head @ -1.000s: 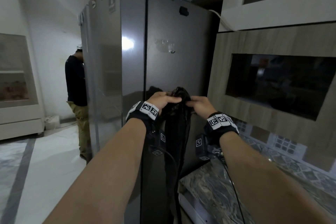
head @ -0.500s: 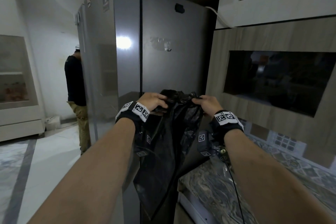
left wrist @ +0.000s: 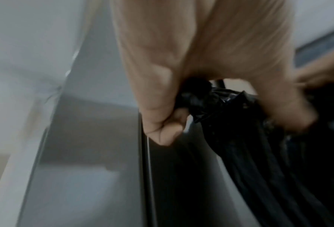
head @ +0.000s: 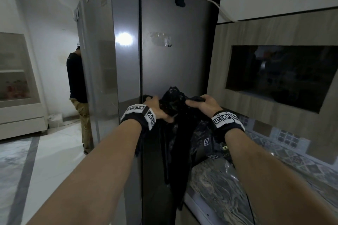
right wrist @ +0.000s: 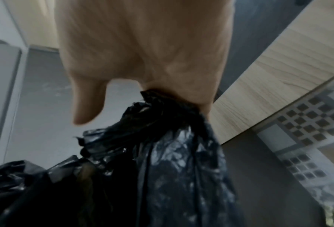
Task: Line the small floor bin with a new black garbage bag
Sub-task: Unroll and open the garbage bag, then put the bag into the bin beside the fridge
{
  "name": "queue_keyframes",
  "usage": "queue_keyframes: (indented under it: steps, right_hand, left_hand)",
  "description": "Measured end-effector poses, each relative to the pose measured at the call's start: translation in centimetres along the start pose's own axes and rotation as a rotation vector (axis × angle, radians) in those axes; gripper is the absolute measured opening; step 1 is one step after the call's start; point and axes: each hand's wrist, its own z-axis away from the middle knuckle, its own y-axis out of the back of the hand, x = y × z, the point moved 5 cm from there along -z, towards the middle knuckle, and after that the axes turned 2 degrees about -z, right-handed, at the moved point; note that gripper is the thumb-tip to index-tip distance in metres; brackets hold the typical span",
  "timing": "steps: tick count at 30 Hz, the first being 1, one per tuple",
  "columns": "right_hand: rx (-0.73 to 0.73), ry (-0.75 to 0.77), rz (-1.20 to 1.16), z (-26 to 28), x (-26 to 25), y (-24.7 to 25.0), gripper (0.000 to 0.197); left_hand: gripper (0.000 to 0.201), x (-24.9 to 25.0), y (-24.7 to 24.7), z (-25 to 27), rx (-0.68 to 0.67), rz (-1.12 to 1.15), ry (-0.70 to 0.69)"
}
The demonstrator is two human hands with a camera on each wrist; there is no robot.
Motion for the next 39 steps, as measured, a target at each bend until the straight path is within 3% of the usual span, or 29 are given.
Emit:
queue_keyframes:
  steps: [3, 5, 7, 12, 15, 19, 23, 24, 27, 29, 34, 39]
  right_hand:
    - [0.003, -0.007, 0.331, 0.3, 1.1, -0.4, 0.034]
    - [0.035, -0.028, 0.445, 0.5, 2.0, -0.4, 0.032]
    - [0.042, -0.058, 0.524, 0.7, 3.1, -0.5, 0.035]
    - [0.002, -0.143, 0.619, 0.7, 6.8, -1.8, 0.046]
    - [-0.002, -0.162, 0.604, 0.8, 9.1, -3.3, 0.045]
    - [-0.081, -0.17, 0.584, 1.0, 12.4, -6.5, 0.044]
    - [-0.112, -0.18, 0.609, 1.3, 15.5, -9.7, 0.043]
    - [-0.117, -0.188, 0.609, 1.4, 16.3, -10.5, 0.042]
    - [-0.123, -0.212, 0.632, 2.7, 18.7, -12.6, 0.037]
    - [-0.103, -0.246, 0.638, 3.9, 20.3, -13.7, 0.032]
    - [-0.192, -0.327, 0.66, 6.2, 26.9, -16.0, 0.022]
    - [-0.273, -0.347, 0.675, 7.9, 35.0, -18.4, 0.042]
  left_hand:
    - [0.026, 0.1, 0.1, 0.2, 0.087, -0.111, -0.064]
    - [0.012, -0.5, -0.2, 0.5, 0.107, -0.102, -0.062]
    - [0.013, -1.2, -0.9, 0.8, 0.109, -0.164, -0.056]
    - [0.039, -2.3, -4.3, 1.2, 0.064, -0.515, -0.126]
    - [0.047, -3.7, -6.8, 1.2, -0.034, -0.468, -0.126]
    - [0.039, -6.4, -10.1, 1.5, -0.116, -0.214, 0.003]
    - [0.096, -10.2, -13.8, 1.8, -0.252, -0.232, 0.129]
    - [0.097, -10.8, -14.5, 1.7, -0.24, -0.293, 0.123]
    - [0.048, -11.3, -16.9, 1.8, -0.151, -0.362, 0.056]
    - [0.033, -11.9, -19.0, 2.2, -0.162, -0.333, 0.082]
    - [0.024, -15.4, -25.8, 3.2, -0.235, -0.241, 0.193]
    - [0.026, -19.3, -33.7, 4.7, -0.229, -0.145, 0.284]
